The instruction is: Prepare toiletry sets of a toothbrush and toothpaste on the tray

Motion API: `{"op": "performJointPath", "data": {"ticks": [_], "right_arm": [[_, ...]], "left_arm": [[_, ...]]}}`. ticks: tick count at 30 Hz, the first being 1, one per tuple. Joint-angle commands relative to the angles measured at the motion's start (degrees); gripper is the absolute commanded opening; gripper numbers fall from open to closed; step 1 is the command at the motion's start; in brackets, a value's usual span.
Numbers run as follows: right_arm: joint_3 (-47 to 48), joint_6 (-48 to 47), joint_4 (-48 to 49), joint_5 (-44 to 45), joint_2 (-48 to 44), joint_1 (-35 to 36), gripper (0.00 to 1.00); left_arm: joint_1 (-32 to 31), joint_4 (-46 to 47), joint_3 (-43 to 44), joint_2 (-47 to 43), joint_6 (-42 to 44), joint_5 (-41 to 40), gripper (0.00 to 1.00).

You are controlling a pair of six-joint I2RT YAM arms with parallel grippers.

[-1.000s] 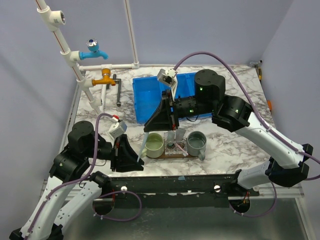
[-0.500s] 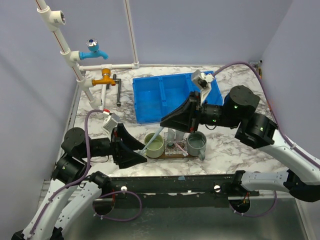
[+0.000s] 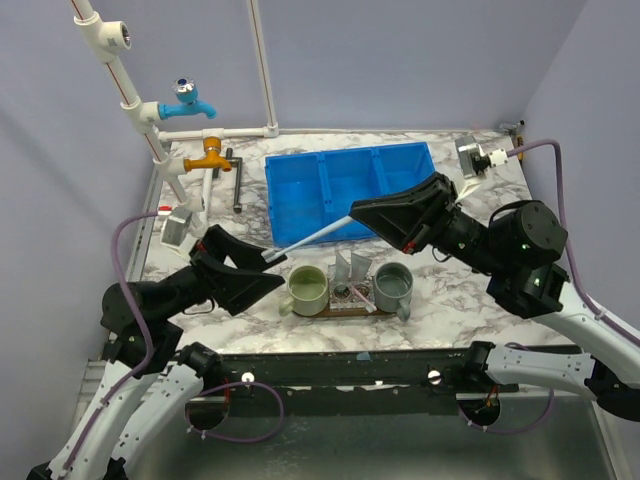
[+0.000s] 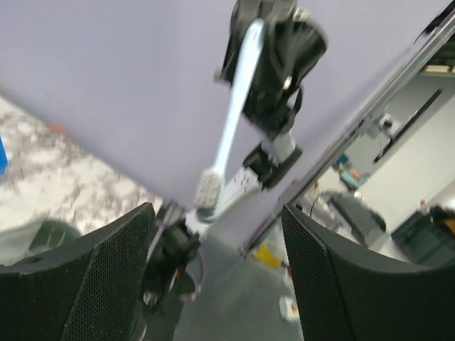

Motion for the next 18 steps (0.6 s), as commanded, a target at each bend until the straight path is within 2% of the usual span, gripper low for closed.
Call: {"op": "performJointPath", "data": {"ticks": [1, 5, 12, 18], "right_arm": [[-4.2, 4.6, 10.8, 6.8, -1.8, -0.1, 0.0], [-6.6, 7.1, 15.2, 8.0, -1.7, -0.1, 0.0], [-9.9, 10.5, 22.6, 8.1, -0.6, -0.1, 0.01], [-9.4, 10.9, 24.2, 7.4, 1.1, -0.1, 0.01]], "left_arm": [[0.1, 11.3, -0.8, -1.9, -6.5, -11.1, 0.72], [0.1, 12.9, 0.1, -2.2, -7.3, -14.9, 0.68], [0.1, 11.9, 2.3, -1.3, -7.7, -16.6, 0.61], [0.1, 10.1, 3.3, -2.1, -6.3, -18.5, 0.59]]}}
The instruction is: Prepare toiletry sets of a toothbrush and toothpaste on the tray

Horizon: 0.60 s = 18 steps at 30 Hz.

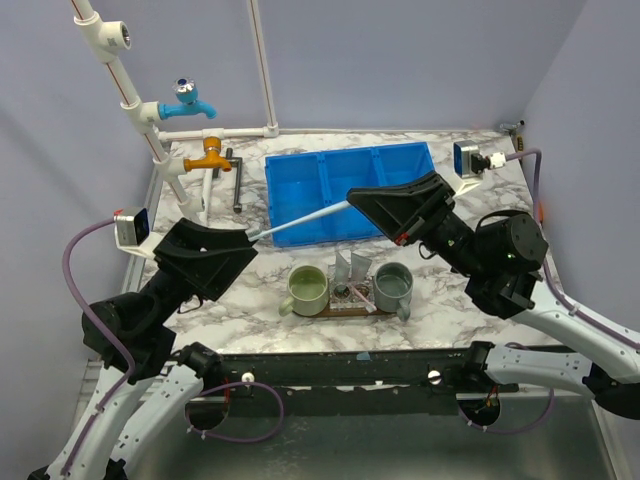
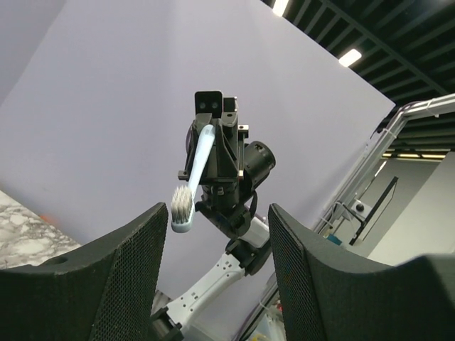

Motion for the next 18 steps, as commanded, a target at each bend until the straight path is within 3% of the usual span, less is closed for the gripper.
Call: {"op": "performJointPath", "data": {"ticks": [1, 18], "right_arm": [[0.0, 1.1, 4.6, 1.1, 0.9, -0.1, 0.01], [-0.4, 2.1, 7.1, 0.7, 3.6, -0.1, 0.01]], "left_arm": [[0.1, -1.0, 2.0, -0.5, 0.8, -3.2, 0.58], [0.1, -6.5, 4.4, 0.5, 4.4, -4.7, 0.42]]}}
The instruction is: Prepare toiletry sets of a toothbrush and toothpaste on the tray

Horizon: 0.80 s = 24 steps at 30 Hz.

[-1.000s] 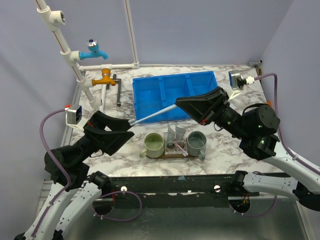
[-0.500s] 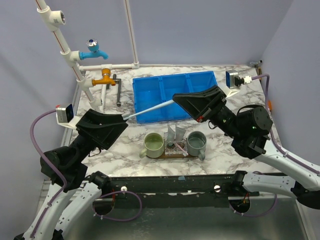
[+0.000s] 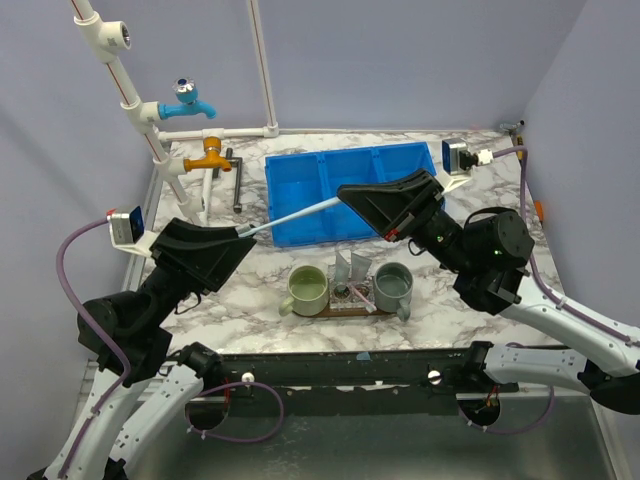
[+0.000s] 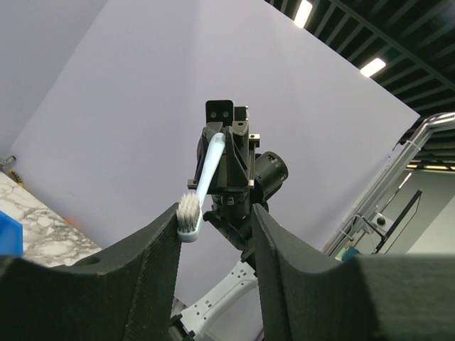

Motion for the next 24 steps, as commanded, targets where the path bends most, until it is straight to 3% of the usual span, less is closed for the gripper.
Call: {"op": "performJointPath", "data": {"ticks": [1, 16, 18, 20, 21, 24], "right_arm": [[-0.4, 0.4, 2.5, 0.6, 0.4, -0.1, 0.01], [-0.1, -0.2, -1.3, 0.1, 0.0, -0.1, 0.01], [-0.5, -0.1, -1.7, 0.3, -0.3, -0.1, 0.01], [-0.6, -0.1, -2.5, 0.4, -0.6, -0.1, 0.01], [-0.5, -0.2, -3.2, 0.5, -0.7, -0.1, 0.06], [-0.4, -0.7, -5.6, 1.5, -1.4, -0.1, 0.35]], "left_arm": [[0.1, -2.1, 1.8, 0.3, 1.8, -1.5, 0.39], [0.1, -4.3, 2.6, 0.2, 3.3, -4.3, 0.12], [0.1, -3.8, 2.6, 0.4, 3.2, -4.0, 0.02], [0.1, -3.5, 2.9, 0.8, 3.3, -3.3, 0.0], [0.1, -3.4, 2.9, 0.9, 3.4, -3.0, 0.0], [0.1, -4.1, 2.7, 0.5, 4.0, -3.5, 0.0]]}}
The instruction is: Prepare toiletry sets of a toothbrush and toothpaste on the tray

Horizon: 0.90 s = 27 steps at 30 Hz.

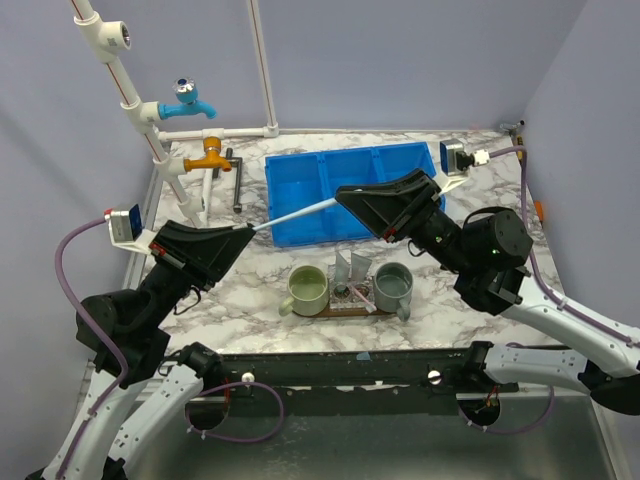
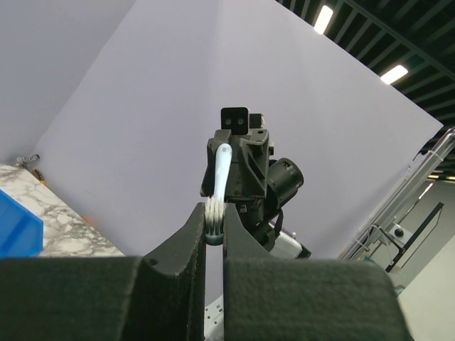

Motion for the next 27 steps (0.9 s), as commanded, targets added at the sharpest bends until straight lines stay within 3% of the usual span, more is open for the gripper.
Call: {"op": "performJointPath", "data": {"ticks": [1, 7, 14, 27], "right_arm": [[0.1, -1.8, -6.3, 1.7, -1.7, -0.1, 0.41], [3.7, -7.6, -17.4, 6.1, -3.8, -0.1, 0.58], [7.6, -14.6, -31.4, 15.2, -7.7, -0.1, 0.68], [20.0, -24.5, -54.9, 27.8, -1.8, -0.1, 0.7]], "left_arm": [[0.1, -0.5, 1.3, 0.1, 2.1, -1.0, 0.0], [0.1, -5.6, 2.1, -0.9, 4.7, -1.4, 0.0], [0.1, -15.9, 4.7, -2.1, 9.6, -0.4, 0.0], [0.1, -32.5, 11.2, 1.0, 18.7, 9.1, 0.0]]}}
